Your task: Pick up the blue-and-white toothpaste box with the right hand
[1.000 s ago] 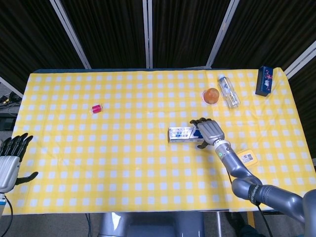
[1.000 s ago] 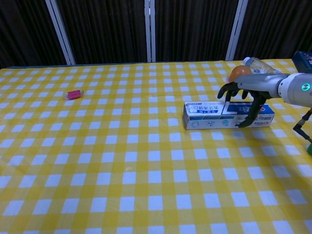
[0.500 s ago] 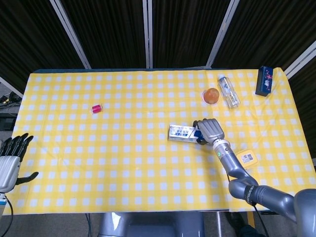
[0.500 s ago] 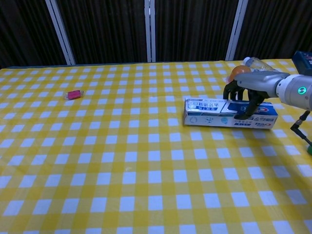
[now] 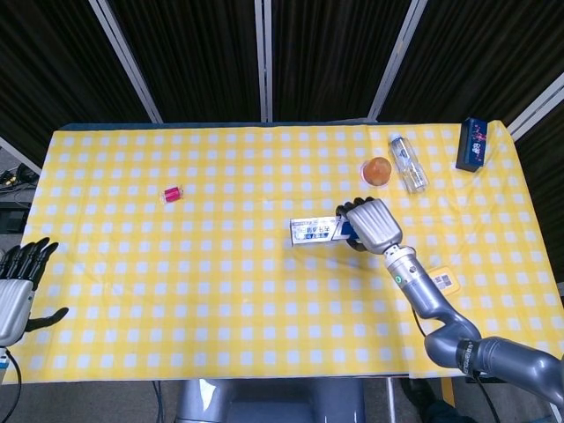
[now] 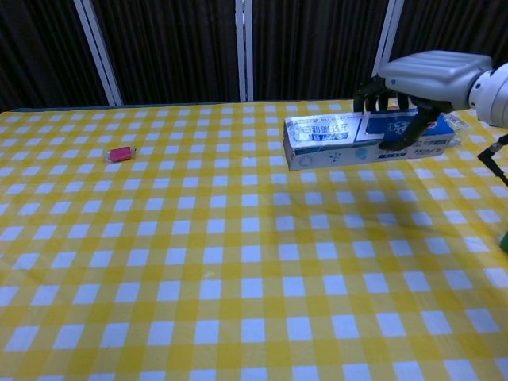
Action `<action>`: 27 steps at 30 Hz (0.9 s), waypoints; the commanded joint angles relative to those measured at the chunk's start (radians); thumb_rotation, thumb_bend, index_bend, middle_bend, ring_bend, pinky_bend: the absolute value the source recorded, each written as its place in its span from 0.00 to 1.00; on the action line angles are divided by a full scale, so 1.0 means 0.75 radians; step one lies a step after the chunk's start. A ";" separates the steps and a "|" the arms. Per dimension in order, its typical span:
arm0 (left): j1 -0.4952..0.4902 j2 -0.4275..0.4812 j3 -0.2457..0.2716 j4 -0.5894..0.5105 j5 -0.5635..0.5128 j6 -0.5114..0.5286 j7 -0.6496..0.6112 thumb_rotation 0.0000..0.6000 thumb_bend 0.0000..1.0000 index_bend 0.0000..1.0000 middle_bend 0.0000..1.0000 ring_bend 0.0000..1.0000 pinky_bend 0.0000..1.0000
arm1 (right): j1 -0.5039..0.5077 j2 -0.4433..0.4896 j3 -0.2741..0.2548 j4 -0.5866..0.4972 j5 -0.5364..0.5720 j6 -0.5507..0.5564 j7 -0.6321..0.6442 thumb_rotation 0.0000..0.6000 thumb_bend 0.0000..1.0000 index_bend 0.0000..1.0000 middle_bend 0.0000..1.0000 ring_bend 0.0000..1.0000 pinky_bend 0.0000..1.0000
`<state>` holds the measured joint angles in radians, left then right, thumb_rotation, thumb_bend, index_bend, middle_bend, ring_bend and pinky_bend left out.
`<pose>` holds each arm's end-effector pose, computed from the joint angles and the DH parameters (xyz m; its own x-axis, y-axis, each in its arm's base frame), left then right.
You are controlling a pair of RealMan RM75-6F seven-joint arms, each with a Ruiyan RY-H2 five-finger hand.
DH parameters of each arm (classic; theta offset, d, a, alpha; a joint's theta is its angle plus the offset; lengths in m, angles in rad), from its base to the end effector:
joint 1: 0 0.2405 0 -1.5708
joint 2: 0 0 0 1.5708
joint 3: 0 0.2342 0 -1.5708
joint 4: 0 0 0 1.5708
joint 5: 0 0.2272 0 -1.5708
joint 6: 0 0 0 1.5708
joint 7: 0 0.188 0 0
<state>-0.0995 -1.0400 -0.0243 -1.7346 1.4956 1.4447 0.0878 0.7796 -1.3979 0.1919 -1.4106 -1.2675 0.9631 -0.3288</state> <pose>-0.2822 0.2211 0.1339 0.4374 0.0643 0.8969 0.8992 -0.0275 -0.4366 -0.1237 -0.4122 0.0132 0.6147 -0.0379 0.7879 -0.7151 -0.4484 0.5363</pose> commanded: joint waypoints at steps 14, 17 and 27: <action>0.015 0.044 0.023 -0.014 0.057 0.029 -0.087 1.00 0.00 0.00 0.00 0.00 0.00 | 0.082 0.321 0.000 -0.237 -0.400 0.232 -1.079 1.00 0.33 0.45 0.44 0.38 0.47; 0.014 0.050 0.025 -0.011 0.062 0.027 -0.102 1.00 0.00 0.00 0.00 0.00 0.00 | 0.103 0.351 0.009 -0.268 -0.414 0.202 -1.234 1.00 0.36 0.45 0.43 0.38 0.46; 0.009 0.048 0.024 -0.005 0.059 0.017 -0.106 1.00 0.00 0.00 0.00 0.00 0.00 | 0.124 0.392 0.002 -0.270 -0.495 0.172 -1.388 1.00 0.37 0.44 0.35 0.27 0.23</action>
<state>-0.0931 -1.0036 -0.0061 -1.7383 1.5401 1.4574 0.0081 0.8712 -1.1056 0.1948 -1.6137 -1.6357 1.0943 -1.3666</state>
